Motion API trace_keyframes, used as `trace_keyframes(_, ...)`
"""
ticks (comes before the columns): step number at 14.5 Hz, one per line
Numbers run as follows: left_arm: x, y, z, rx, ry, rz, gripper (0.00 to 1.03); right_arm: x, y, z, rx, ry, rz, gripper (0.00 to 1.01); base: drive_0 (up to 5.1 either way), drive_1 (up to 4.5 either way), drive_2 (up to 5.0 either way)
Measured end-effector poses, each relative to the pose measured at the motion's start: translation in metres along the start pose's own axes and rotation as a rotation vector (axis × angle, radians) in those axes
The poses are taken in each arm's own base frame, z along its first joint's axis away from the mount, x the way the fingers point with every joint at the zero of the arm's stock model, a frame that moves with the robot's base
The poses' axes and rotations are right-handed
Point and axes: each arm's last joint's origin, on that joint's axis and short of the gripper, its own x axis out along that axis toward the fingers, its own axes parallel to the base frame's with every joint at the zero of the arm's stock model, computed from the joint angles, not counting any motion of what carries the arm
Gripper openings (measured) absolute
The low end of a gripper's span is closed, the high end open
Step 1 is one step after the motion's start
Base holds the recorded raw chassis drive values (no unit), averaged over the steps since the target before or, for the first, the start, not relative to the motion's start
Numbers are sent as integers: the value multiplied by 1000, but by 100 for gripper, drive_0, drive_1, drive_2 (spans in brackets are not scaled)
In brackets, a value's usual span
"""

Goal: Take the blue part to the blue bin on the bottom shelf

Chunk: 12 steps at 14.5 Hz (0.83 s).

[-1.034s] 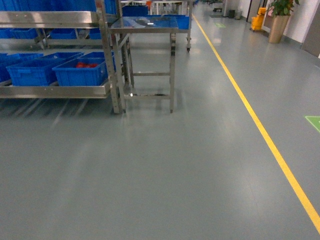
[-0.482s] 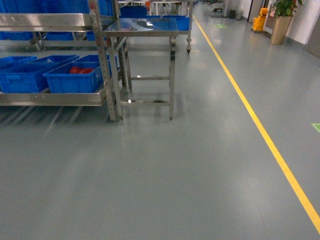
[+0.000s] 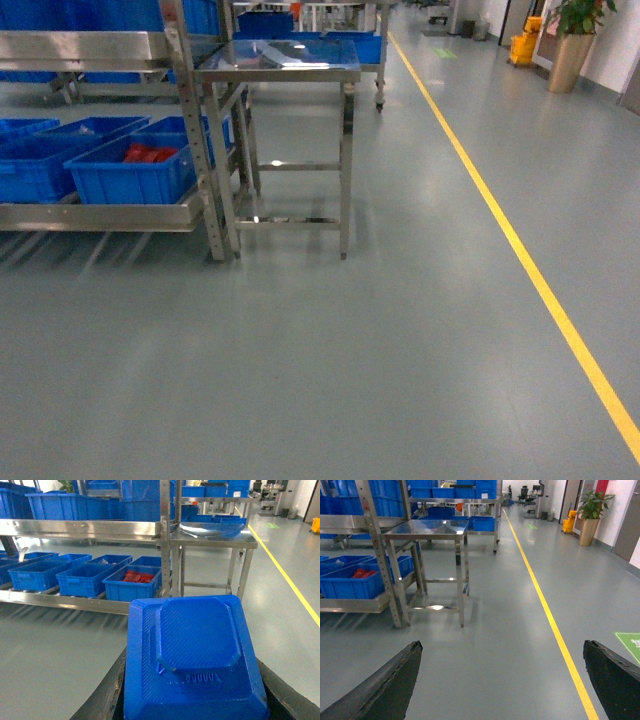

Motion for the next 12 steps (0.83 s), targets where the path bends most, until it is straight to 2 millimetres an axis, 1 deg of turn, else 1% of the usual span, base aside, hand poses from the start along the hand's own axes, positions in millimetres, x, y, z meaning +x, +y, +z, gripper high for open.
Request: trace_keyframes(12, 0, 0, 0, 0, 0, 1, 43, 0, 0, 0, 0, -3, 0, 98, -5, 405, -416)
